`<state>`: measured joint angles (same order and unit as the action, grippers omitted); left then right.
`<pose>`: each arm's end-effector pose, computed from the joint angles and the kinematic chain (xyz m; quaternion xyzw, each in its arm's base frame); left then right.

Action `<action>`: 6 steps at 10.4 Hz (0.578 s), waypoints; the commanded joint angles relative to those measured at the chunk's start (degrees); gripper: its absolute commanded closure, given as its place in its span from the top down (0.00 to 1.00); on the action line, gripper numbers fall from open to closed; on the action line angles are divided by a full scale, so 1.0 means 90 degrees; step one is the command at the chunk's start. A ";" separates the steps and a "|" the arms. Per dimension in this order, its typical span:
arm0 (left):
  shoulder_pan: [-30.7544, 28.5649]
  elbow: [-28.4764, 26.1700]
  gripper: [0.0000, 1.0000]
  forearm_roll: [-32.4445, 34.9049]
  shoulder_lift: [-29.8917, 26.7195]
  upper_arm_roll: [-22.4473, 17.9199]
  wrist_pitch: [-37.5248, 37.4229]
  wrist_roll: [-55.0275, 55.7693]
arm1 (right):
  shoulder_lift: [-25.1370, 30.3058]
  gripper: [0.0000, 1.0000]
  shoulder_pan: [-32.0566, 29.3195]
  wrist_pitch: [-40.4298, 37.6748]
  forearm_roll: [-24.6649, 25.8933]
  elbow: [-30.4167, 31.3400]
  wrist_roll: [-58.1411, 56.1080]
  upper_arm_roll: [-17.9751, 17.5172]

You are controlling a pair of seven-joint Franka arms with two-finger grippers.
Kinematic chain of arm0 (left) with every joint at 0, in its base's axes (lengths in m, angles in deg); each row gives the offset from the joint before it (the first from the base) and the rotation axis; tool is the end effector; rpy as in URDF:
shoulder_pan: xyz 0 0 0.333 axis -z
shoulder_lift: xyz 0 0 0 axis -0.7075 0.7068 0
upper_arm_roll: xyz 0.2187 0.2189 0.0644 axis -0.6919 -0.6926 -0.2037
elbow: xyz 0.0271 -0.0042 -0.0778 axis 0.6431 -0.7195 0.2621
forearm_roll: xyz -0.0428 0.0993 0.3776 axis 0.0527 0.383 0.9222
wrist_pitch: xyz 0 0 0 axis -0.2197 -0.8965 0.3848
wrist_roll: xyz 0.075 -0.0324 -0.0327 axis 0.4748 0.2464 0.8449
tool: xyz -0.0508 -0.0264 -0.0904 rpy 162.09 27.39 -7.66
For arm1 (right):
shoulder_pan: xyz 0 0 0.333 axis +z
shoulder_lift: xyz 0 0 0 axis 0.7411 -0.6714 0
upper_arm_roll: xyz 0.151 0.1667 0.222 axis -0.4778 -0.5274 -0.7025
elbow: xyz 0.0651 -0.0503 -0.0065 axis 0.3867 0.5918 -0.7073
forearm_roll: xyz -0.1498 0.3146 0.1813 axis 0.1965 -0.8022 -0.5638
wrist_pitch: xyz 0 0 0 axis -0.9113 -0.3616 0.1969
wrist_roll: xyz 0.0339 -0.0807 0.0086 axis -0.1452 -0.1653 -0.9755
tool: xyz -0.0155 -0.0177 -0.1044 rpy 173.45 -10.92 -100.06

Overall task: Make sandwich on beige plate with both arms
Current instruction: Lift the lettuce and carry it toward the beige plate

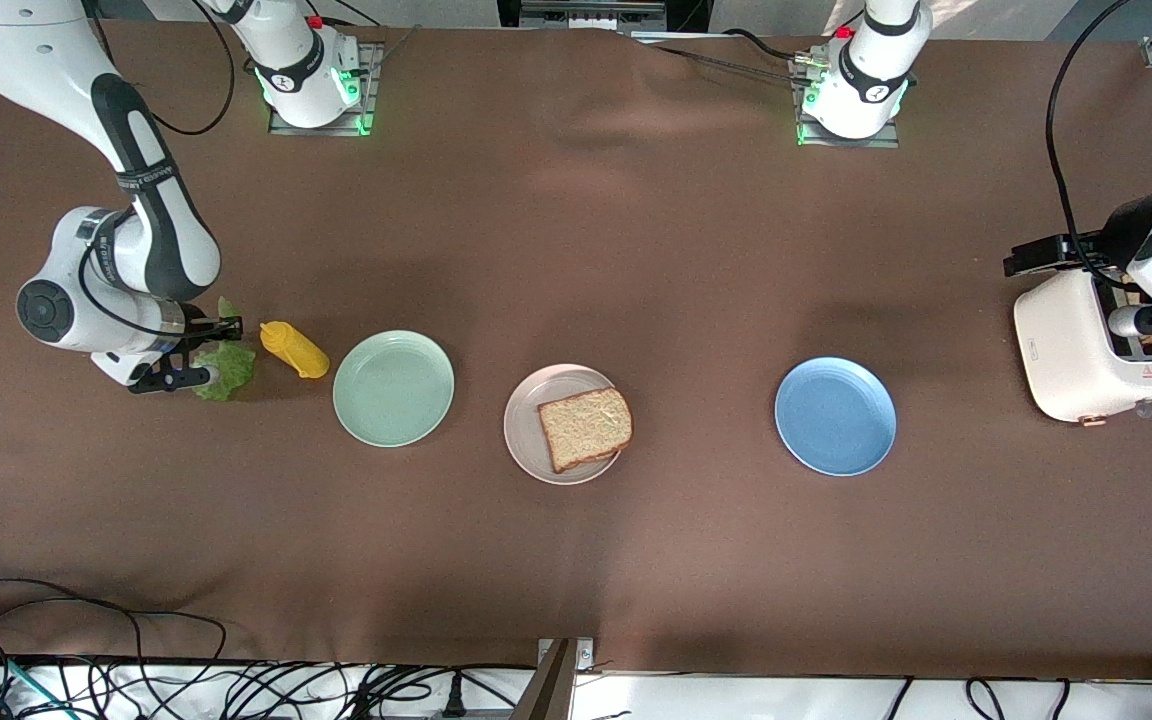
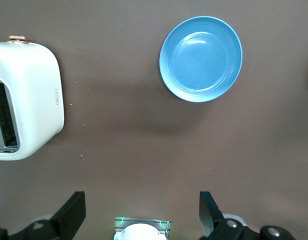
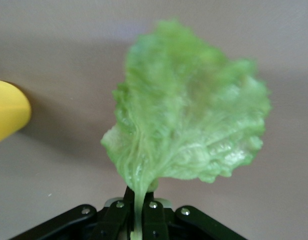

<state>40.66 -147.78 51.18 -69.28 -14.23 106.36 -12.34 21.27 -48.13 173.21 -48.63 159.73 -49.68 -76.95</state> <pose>0.5763 0.0283 0.5471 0.9891 0.0517 -0.1368 0.0161 0.5640 -0.0664 0.2190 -0.9880 -0.0656 0.1369 0.0273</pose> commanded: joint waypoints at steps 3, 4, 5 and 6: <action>-0.0032 0.0058 1.00 0.0287 -0.0127 0.0002 -0.0156 -0.0039 | 0.0353 0.00 -0.0024 -0.2245 -0.0059 -0.1707 -0.0109 0.0457; -0.0032 0.0058 1.00 0.0287 -0.0137 0.0021 -0.0311 0.0068 | 0.0353 0.00 -0.0015 -0.2686 -0.0088 -0.2177 -0.0003 0.0458; -0.0023 0.0058 1.00 0.0336 -0.0117 0.0031 -0.0361 0.0234 | 0.0334 0.00 -0.0005 -0.2903 -0.0108 -0.2510 0.0134 0.0448; -0.0032 0.0058 1.00 0.0414 -0.0117 0.0022 -0.0390 0.0235 | 0.0334 0.00 0.0005 -0.3021 -0.0127 -0.2707 0.0154 0.0429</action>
<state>40.57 -147.65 52.50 -69.75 -14.40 104.23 -11.11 25.39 -48.26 148.86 -48.80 139.23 -49.12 -72.93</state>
